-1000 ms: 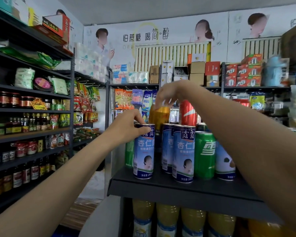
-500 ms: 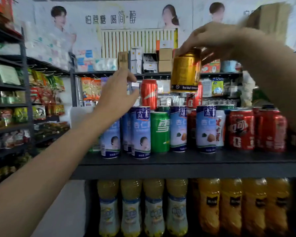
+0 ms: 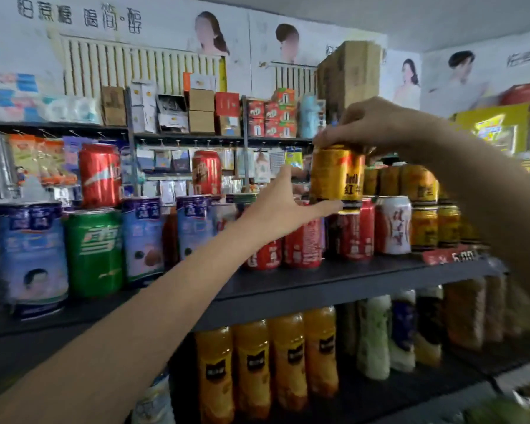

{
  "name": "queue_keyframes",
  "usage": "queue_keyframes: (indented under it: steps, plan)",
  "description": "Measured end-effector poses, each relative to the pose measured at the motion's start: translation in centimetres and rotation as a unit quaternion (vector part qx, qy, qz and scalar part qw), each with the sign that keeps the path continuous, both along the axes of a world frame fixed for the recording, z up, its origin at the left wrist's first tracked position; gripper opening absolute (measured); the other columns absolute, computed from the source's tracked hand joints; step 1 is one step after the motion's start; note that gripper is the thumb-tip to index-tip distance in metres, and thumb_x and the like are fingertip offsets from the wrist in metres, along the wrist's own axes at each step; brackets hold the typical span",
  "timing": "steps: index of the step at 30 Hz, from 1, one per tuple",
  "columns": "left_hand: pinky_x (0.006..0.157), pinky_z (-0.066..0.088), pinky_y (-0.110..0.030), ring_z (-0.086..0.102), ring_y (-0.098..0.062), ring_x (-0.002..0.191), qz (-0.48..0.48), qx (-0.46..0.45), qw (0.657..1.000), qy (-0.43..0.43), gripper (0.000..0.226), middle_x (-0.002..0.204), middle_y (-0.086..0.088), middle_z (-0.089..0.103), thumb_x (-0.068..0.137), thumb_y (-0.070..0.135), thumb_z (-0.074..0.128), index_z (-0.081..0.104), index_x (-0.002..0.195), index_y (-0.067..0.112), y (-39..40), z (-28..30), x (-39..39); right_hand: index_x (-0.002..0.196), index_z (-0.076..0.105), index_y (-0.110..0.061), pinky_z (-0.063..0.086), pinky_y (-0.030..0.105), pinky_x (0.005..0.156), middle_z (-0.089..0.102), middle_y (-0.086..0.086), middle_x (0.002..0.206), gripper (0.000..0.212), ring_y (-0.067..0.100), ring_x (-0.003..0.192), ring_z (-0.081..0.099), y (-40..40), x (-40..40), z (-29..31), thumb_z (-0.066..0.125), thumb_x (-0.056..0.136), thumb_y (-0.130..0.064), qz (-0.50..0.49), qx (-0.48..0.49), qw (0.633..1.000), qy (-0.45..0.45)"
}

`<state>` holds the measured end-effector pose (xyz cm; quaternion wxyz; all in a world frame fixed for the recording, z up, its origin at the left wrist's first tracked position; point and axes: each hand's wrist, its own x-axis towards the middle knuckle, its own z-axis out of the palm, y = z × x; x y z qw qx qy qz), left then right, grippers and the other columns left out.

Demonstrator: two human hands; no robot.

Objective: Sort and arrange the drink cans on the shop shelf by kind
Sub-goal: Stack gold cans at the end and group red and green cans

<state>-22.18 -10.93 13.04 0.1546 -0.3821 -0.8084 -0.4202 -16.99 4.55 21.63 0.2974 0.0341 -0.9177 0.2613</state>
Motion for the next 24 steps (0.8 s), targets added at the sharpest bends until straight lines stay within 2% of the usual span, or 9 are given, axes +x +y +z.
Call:
queue_keyframes:
  steps: [2, 4, 6, 9, 13, 17, 20, 22, 24]
  plan:
    - [0.099, 0.042, -0.036, 0.051, -0.015, 0.116, 0.001, 0.007, 1.000, -0.002, 0.080, 0.129, 0.004, 0.051, 0.068, 0.049, 0.074, 0.034, 0.131, 0.022, 4.2, -0.3, 0.3, 0.102, 0.055, -0.015, 0.046, 0.024, 0.056, 0.057, 0.002, 0.089, 0.047, 0.015, 0.076, 0.058, 2.3, -0.2, -0.5, 0.069, 0.074, -0.050, 0.004, 0.007, 1.000, 0.003]
    - [0.100, 0.041, -0.035, 0.052, -0.014, 0.115, -0.021, 0.029, 0.999, -0.031, 0.074, 0.128, 0.002, 0.054, 0.068, 0.039, 0.077, 0.038, 0.128, 0.020, 7.3, 0.0, 0.3, 0.104, 0.055, -0.015, 0.048, 0.024, 0.056, 0.058, 0.003, 0.089, 0.051, 0.016, 0.076, 0.060, 5.2, -0.2, -0.5, 0.068, 0.073, -0.053, 0.015, 0.020, 1.000, 0.004]
    - [0.101, 0.043, -0.036, 0.056, -0.012, 0.110, -0.073, 0.045, 0.994, -0.065, 0.060, 0.120, 0.002, 0.059, 0.066, 0.031, 0.079, 0.045, 0.116, 0.024, 9.7, 0.5, -0.1, 0.104, 0.056, -0.016, 0.050, 0.023, 0.057, 0.062, 0.004, 0.092, 0.051, 0.016, 0.077, 0.063, 8.5, 0.6, -0.2, 0.067, 0.071, -0.053, 0.067, 0.024, 0.997, -0.035]
    - [0.101, 0.043, -0.038, 0.059, -0.014, 0.109, -0.117, 0.071, 0.987, -0.081, 0.070, 0.117, 0.001, 0.063, 0.060, 0.033, 0.080, 0.049, 0.121, 0.021, 12.8, 1.3, -0.9, 0.110, 0.053, -0.018, 0.055, 0.025, 0.061, 0.065, 0.002, 0.095, 0.054, 0.013, 0.079, 0.065, 13.3, 1.5, 0.1, 0.069, 0.064, -0.041, 0.162, 0.028, 0.983, -0.081]
    - [0.097, 0.045, -0.029, 0.060, -0.011, 0.109, -0.167, 0.055, 0.978, -0.114, 0.055, 0.116, 0.003, 0.064, 0.067, 0.022, 0.077, 0.050, 0.115, 0.026, 17.5, 2.4, -1.2, 0.102, 0.052, -0.022, 0.052, 0.026, 0.062, 0.065, -0.001, 0.089, 0.052, 0.011, 0.074, 0.064, 18.3, 1.1, 0.1, 0.075, 0.058, -0.036, 0.185, 0.010, 0.982, -0.032]
    - [0.080, 0.047, -0.013, 0.058, -0.002, 0.100, -0.053, -0.013, 0.998, -0.034, 0.043, 0.111, 0.010, 0.060, 0.084, 0.018, 0.064, 0.048, 0.125, 0.019, 20.2, 3.2, -1.7, 0.103, 0.050, -0.020, 0.044, 0.023, 0.062, 0.062, -0.002, 0.088, 0.047, 0.009, 0.074, 0.060, 22.5, 0.3, 0.0, 0.077, 0.066, -0.031, 0.147, -0.022, 0.989, 0.005]
    - [0.070, 0.042, -0.012, 0.057, -0.005, 0.097, 0.037, 0.034, 0.999, 0.006, 0.025, 0.112, 0.006, 0.061, 0.090, 0.019, 0.057, 0.057, 0.115, 0.020, 21.2, 3.6, -2.7, 0.110, 0.047, -0.017, 0.043, 0.022, 0.060, 0.060, 0.000, 0.092, 0.054, 0.011, 0.075, 0.059, 25.2, 0.2, -0.3, 0.076, 0.068, -0.032, 0.124, -0.100, 0.986, 0.043]
    - [0.072, 0.043, -0.016, 0.058, -0.009, 0.100, 0.077, 0.063, 0.995, 0.020, 0.014, 0.110, 0.003, 0.063, 0.091, 0.016, 0.055, 0.061, 0.103, 0.020, 21.9, 3.8, -3.3, 0.111, 0.045, -0.019, 0.043, 0.021, 0.059, 0.056, -0.002, 0.092, 0.056, 0.009, 0.078, 0.058, 26.6, 0.1, -0.4, 0.077, 0.068, -0.033, 0.104, -0.158, 0.978, 0.087]
    - [0.082, 0.044, -0.022, 0.056, -0.011, 0.102, 0.122, 0.034, 0.991, 0.053, 0.013, 0.111, 0.002, 0.062, 0.092, 0.015, 0.052, 0.063, 0.099, 0.019, 22.6, 3.8, -3.9, 0.110, 0.042, -0.020, 0.044, 0.019, 0.057, 0.054, -0.004, 0.091, 0.055, 0.008, 0.078, 0.057, 27.6, -0.1, -0.4, 0.077, 0.069, -0.031, 0.095, -0.201, 0.966, 0.134]
